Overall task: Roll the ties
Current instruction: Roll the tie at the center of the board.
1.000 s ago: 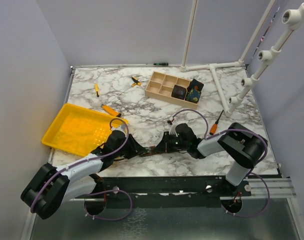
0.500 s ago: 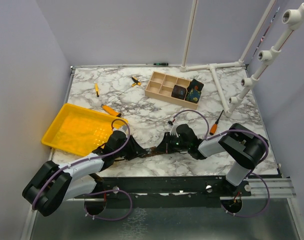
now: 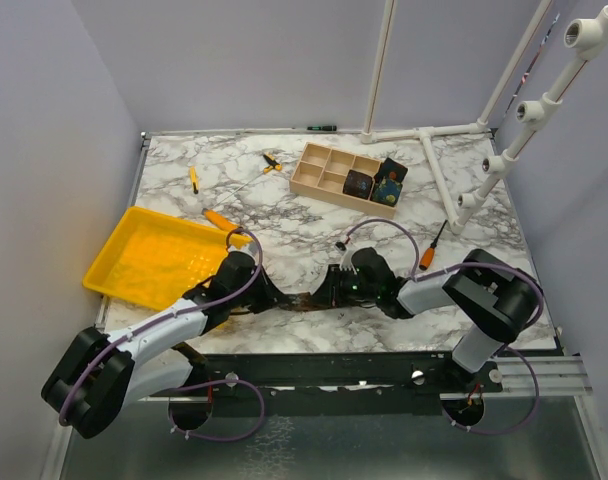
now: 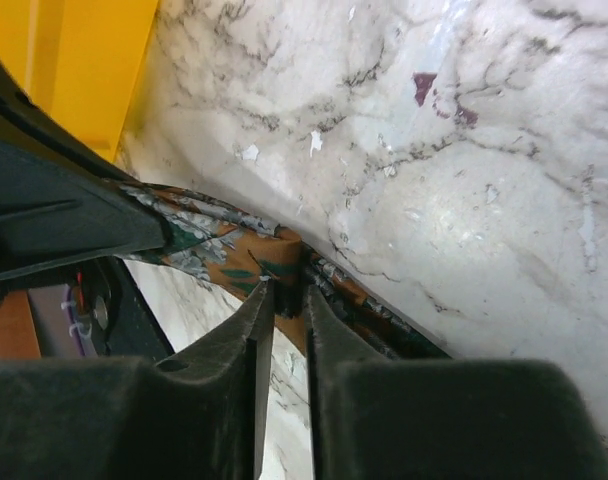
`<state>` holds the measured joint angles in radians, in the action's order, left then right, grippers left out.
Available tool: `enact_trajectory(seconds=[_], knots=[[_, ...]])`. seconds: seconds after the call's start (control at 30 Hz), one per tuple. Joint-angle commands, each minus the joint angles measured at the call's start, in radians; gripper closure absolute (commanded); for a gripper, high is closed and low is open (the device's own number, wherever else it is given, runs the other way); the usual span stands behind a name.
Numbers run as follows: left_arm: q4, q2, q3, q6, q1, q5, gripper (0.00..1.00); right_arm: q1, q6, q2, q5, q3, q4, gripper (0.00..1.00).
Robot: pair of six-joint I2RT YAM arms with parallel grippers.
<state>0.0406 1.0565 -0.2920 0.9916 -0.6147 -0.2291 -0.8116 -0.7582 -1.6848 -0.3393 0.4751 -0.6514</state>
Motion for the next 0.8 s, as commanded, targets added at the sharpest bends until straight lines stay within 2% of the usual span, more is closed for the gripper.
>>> enact_trajectory(seconds=[0.0, 0.07, 0.17, 0.23, 0.33, 0.43, 0.5, 0.6, 0.77], knots=[[-0.207, 0.011, -0.131, -0.14, 0.006, 0.122, 1.0, 0.004, 0.037, 0.059, 0.111, 0.023, 0.179, 0.71], [-0.265, 0.029, -0.178, -0.178, 0.006, 0.162, 1.0, 0.004, 0.039, 0.107, 0.144, 0.035, 0.231, 0.6], [-0.325, 0.059, -0.231, -0.221, 0.006, 0.203, 1.0, 0.004, 0.052, 0.175, 0.179, 0.059, 0.305, 0.54], [-0.344, 0.08, -0.255, -0.241, 0.005, 0.218, 1.0, 0.005, 0.063, 0.206, 0.174, 0.082, 0.344, 0.55], [-0.362, 0.11, -0.285, -0.263, 0.003, 0.222, 1.0, 0.004, 0.073, 0.212, 0.147, 0.129, 0.378, 0.69], [-0.374, 0.13, -0.313, -0.288, 0.0, 0.221, 1.0, 0.004, 0.076, 0.188, 0.13, 0.179, 0.395, 0.76], [-0.376, 0.136, -0.327, -0.307, 0.0, 0.217, 1.0, 0.004, 0.079, 0.156, 0.127, 0.215, 0.414, 0.76], [-0.378, 0.141, -0.339, -0.334, -0.001, 0.192, 1.0, 0.004, 0.073, 0.113, 0.116, 0.239, 0.429, 0.71], [-0.371, 0.153, -0.335, -0.364, -0.001, 0.132, 1.0, 0.004, 0.063, 0.085, 0.081, 0.187, 0.409, 0.68]])
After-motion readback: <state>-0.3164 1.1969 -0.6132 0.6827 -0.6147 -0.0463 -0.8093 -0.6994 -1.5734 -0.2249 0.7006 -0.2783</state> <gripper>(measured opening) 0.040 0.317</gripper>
